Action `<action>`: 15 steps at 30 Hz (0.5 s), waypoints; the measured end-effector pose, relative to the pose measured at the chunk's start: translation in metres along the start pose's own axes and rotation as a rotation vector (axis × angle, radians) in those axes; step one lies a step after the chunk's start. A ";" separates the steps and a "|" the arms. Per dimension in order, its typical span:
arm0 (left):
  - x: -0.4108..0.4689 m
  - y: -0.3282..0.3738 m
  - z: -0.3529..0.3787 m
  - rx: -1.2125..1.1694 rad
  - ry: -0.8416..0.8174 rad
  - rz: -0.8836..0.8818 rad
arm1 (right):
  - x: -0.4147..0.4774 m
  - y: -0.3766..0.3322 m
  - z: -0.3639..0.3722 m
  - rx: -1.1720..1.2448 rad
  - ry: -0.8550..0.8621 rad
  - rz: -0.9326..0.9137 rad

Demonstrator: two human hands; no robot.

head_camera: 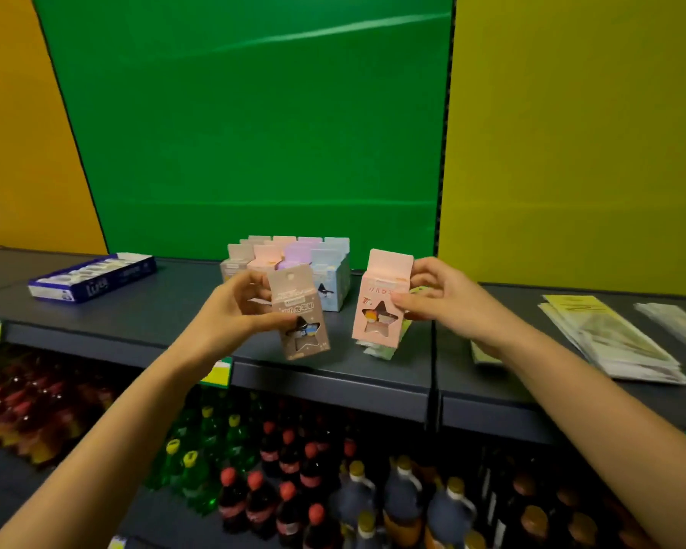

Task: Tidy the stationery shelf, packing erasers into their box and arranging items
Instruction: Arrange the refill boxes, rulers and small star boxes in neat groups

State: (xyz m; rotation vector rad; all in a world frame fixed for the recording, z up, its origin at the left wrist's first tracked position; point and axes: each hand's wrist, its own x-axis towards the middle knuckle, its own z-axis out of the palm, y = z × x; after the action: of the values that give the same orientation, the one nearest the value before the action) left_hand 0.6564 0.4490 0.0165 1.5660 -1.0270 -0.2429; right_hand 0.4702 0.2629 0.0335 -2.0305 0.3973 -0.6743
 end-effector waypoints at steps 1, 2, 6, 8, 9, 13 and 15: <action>0.000 -0.006 -0.014 0.021 0.014 -0.005 | 0.004 -0.003 0.016 -0.014 -0.006 -0.004; 0.000 -0.012 -0.027 0.046 0.028 -0.009 | 0.008 -0.006 0.031 -0.041 -0.018 -0.012; 0.007 -0.036 -0.072 0.079 0.064 -0.042 | 0.028 -0.017 0.075 -0.178 -0.052 -0.010; 0.013 -0.046 -0.089 0.073 0.065 -0.049 | 0.042 -0.018 0.092 -0.200 -0.052 0.005; 0.017 -0.051 -0.095 0.071 0.065 -0.046 | 0.049 -0.018 0.100 -0.218 -0.054 0.006; 0.042 -0.069 -0.111 0.085 0.058 -0.017 | 0.077 -0.014 0.125 -0.261 -0.070 0.008; 0.057 -0.077 -0.116 0.112 0.038 -0.002 | 0.093 -0.009 0.134 -0.255 -0.051 0.003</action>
State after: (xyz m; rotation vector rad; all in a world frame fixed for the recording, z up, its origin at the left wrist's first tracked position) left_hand 0.8028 0.4837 0.0035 1.6663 -1.0242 -0.1591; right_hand 0.6257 0.3102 0.0138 -2.2826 0.4756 -0.5924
